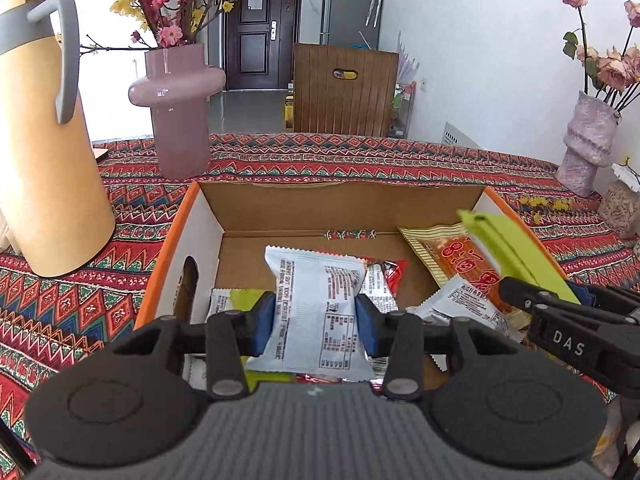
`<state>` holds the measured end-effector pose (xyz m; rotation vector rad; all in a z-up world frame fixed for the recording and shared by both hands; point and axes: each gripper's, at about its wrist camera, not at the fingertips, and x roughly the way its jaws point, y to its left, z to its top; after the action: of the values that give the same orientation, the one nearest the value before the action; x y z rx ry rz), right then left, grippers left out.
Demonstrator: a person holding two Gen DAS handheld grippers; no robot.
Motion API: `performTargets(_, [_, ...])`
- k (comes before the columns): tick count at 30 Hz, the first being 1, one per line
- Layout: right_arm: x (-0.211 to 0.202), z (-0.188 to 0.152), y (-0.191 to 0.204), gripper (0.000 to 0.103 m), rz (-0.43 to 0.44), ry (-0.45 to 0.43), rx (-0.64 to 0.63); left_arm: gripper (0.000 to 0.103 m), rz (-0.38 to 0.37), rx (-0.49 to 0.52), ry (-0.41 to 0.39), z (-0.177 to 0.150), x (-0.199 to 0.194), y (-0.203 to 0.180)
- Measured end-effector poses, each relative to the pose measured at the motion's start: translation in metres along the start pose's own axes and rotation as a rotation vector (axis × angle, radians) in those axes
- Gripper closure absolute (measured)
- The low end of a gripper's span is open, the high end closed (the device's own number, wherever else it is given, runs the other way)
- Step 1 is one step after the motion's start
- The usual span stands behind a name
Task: Organize snacks
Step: 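Carry the green bar and white packet over into the box, then open both tools to drop the packets into the box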
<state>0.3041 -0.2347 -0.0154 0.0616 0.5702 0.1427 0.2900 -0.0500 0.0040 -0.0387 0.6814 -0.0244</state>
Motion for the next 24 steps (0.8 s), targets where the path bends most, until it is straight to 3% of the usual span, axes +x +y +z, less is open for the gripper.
performTargets(6, [0.004,-0.003,-0.001,0.062,0.003,0.026,0.004,0.053,-0.007,-0.013,0.0,0.0,-0.001,0.002])
performTargets(8, [0.0,-0.002,-0.003,0.05,0.008,0.018,0.01,0.037,-0.007,-0.019,-0.019,0.0,-0.006,0.004])
performTargets(10, [-0.007,-0.002,-0.004,0.033,0.005,0.004,0.01,0.03,0.002,-0.022,-0.046,0.001,-0.013,0.005])
performTargets(16, [-0.032,-0.004,-0.005,0.006,0.011,-0.047,0.008,0.017,0.0,-0.029,-0.098,0.0,-0.035,0.011])
performTargets(19, [-0.045,-0.005,-0.005,0.0,0.013,-0.067,0.006,0.008,0.001,-0.032,-0.12,-0.004,-0.046,0.014])
performTargets(22, [-0.058,-0.007,-0.004,0.0,0.015,-0.084,-0.001,0.0,0.007,-0.031,-0.14,-0.009,-0.058,0.016])
performTargets(24, [-0.065,-0.009,-0.003,0.0,0.021,-0.093,0.0,0.0,0.011,-0.029,-0.146,-0.013,-0.064,0.018])
